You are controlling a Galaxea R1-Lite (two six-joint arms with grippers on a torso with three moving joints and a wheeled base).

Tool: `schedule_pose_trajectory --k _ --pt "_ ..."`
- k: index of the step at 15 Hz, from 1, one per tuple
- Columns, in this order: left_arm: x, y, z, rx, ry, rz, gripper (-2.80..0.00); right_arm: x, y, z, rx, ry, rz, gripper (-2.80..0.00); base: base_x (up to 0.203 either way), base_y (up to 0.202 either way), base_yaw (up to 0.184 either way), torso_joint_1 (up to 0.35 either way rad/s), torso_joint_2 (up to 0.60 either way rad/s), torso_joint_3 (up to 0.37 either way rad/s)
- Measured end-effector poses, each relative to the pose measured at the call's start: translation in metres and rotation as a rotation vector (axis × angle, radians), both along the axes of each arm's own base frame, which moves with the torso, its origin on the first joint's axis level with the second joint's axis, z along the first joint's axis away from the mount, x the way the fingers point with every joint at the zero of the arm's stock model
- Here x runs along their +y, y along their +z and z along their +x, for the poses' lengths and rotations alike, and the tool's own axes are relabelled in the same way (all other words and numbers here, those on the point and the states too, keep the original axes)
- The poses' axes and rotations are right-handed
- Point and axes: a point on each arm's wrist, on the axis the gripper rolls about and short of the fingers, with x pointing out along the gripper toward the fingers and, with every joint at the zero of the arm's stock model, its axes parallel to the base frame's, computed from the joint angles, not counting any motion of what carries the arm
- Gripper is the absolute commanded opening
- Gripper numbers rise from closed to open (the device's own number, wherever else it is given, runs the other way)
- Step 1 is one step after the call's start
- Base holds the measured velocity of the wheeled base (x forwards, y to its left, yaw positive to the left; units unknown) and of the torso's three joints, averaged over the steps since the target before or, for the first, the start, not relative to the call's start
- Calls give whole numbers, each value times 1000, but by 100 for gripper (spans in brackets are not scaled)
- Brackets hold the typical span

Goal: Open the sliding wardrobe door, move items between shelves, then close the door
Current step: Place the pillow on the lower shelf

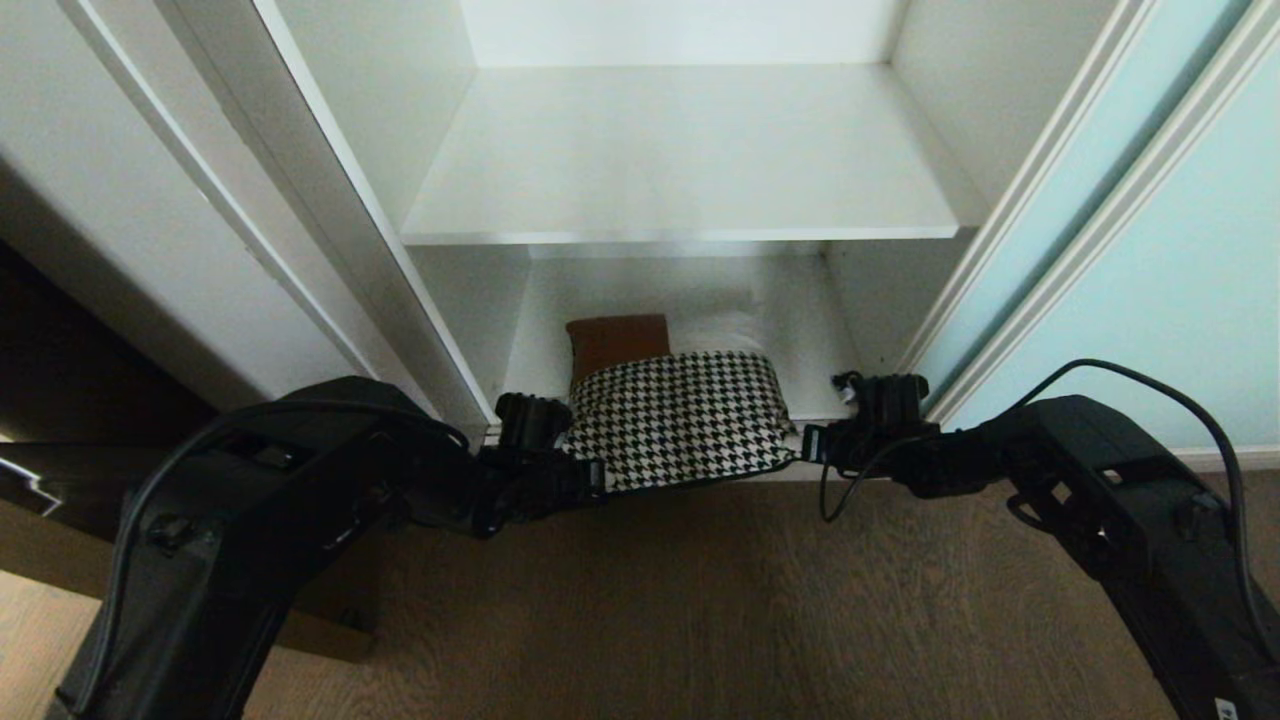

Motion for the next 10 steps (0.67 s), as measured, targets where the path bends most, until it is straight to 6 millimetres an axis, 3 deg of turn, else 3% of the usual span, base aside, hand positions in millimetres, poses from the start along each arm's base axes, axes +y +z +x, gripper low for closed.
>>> schedule_pose_trajectory --k 3,10 --pt "-8 0 -8 140 -90 -9 -280 1 0 0 0 2 1 -280 0 0 0 0 0 0" --pt "-17 -20 23 264 -91 119 -280 2 5 -2 -2 6 3 -280 0 0 0 0 0 0"
